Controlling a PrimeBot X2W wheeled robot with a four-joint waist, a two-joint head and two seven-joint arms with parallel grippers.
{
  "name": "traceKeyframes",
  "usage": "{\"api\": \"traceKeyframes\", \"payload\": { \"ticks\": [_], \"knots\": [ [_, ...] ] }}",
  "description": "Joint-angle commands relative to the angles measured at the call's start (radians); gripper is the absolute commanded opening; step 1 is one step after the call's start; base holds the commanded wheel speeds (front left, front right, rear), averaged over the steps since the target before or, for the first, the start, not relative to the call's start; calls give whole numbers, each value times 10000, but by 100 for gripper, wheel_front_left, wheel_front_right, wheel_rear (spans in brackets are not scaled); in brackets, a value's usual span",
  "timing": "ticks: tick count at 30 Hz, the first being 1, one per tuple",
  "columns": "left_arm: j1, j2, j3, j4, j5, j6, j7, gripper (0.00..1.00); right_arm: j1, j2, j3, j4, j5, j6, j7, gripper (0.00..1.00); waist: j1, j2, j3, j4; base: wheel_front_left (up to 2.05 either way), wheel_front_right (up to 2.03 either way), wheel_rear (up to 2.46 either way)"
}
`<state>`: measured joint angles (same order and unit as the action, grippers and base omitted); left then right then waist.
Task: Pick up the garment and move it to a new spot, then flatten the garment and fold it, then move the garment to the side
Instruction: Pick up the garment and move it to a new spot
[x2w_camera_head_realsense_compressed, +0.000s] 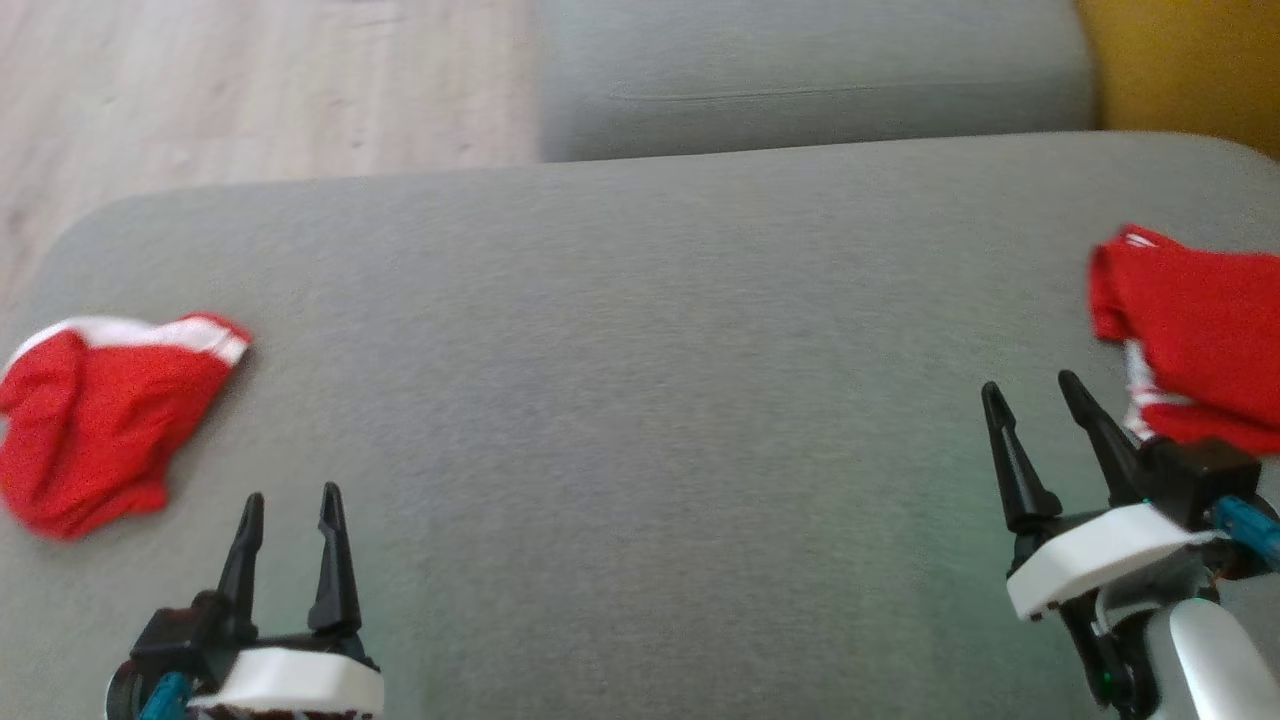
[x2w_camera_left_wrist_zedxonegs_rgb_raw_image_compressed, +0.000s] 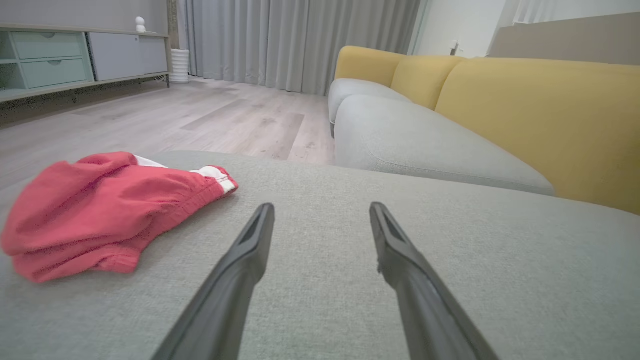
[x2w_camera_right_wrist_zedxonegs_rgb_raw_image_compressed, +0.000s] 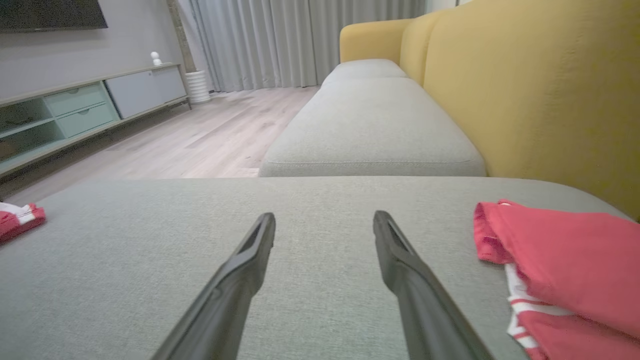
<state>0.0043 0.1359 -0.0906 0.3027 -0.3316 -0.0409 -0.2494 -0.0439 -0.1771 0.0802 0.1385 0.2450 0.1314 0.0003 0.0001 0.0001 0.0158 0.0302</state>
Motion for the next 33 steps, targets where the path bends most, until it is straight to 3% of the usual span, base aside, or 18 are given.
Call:
{"api": "traceKeyframes", "payload": {
  "ticks": [1,11,18,27,33],
  "knots": [
    [-503,83,372,-246,78,-9,-123,100,-90,-48,167,-365,-31,-7,2,100,-1,-1,90,492,0,0,0],
    [-385,123,399,-186,145,-34,-124,100,-39,-2,358,-200,109,-7,-30,100,-1,-1,-144,2845,0,0,0],
    [-175,289,381,-327,149,-47,-79,100,-137,92,552,-104,92,-7,-91,100,-1,-1,-165,3843,0,0,0],
    [-225,333,468,-447,-3,-7,-85,100,-273,110,716,-1,74,-7,-89,100,-1,-1,143,3929,0,0,0],
    [-560,407,706,-1356,-348,-133,-31,100,-504,41,788,-138,64,-7,-71,100,-1,-1,517,3680,0,0,0]
  ]
}}
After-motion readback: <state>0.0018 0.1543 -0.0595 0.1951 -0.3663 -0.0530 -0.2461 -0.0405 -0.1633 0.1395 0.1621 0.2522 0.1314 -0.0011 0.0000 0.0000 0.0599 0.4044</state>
